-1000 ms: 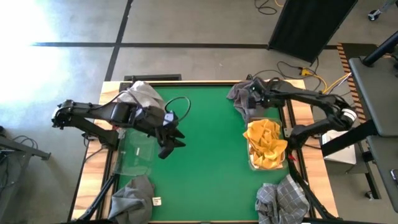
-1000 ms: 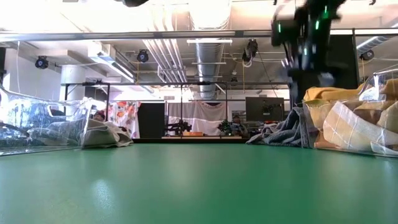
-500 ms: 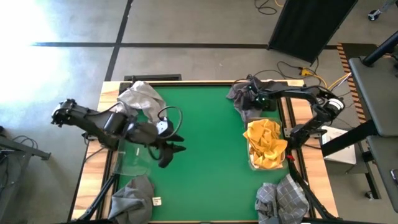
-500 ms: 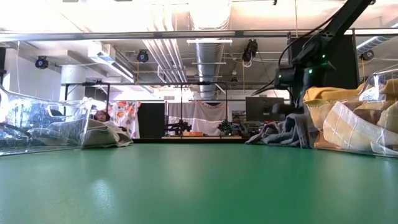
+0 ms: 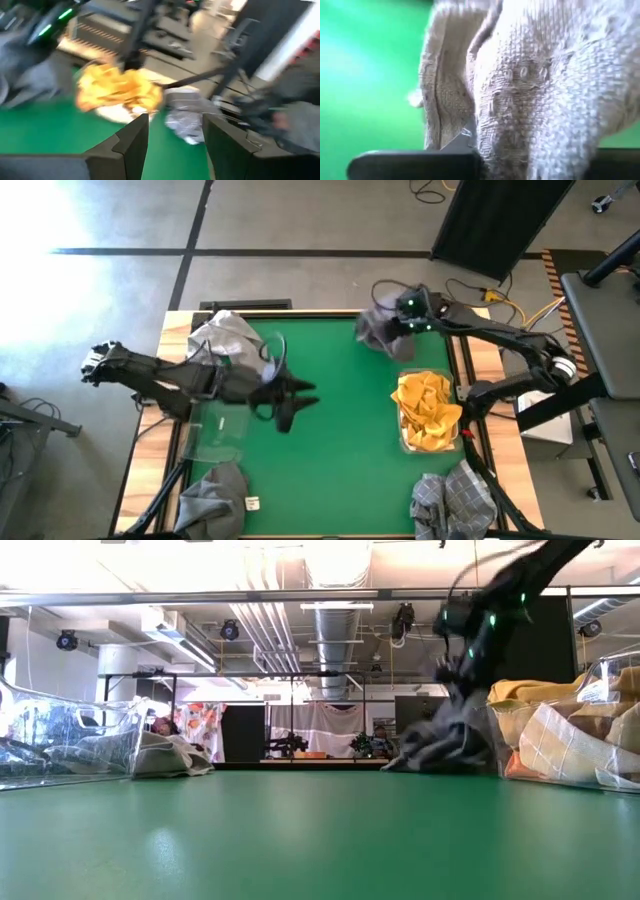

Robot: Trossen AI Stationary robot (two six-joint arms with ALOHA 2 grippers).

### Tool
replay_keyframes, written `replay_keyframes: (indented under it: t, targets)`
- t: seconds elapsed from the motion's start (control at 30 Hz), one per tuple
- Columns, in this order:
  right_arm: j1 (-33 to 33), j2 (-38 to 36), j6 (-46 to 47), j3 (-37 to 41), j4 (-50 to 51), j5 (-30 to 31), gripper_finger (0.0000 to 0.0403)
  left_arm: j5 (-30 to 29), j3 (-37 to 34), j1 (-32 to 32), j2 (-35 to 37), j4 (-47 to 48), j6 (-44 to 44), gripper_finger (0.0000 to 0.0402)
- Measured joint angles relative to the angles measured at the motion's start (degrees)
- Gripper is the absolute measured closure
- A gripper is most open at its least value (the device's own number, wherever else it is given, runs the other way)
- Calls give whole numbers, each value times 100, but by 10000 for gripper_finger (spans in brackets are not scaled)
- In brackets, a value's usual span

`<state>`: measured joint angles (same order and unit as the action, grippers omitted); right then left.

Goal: Sort microfiber towel by color & place in baskets
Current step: Put the top gray microfiber towel into the left transparent bin

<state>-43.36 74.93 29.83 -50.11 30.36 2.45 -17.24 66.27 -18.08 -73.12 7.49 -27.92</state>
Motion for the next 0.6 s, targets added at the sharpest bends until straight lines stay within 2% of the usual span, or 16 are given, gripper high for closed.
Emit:
replay_keyframes:
  t: [0.07,0.13,0.27,0.33,0.47,0.6]
  targets:
    - [116,-222,-461,-260,-123,-175,380,-23,-141,314,13,12,-216,228]
    - [234,-385,-1035,-546,-282,-640,379,-25,-158,595,13,-91,-216,224]
    - [632,-605,-2505,-1118,-326,-2144,379,44,20,1151,-40,-181,93,210]
    - [902,-661,-3217,-1370,-320,-2753,379,279,212,1436,-138,-159,231,199]
    - [1529,-657,-4242,-1836,-311,-3000,379,794,771,1928,-519,155,732,165]
    - [1945,-608,-4922,-2142,-324,-2985,379,881,1453,2258,-1027,795,1309,126]
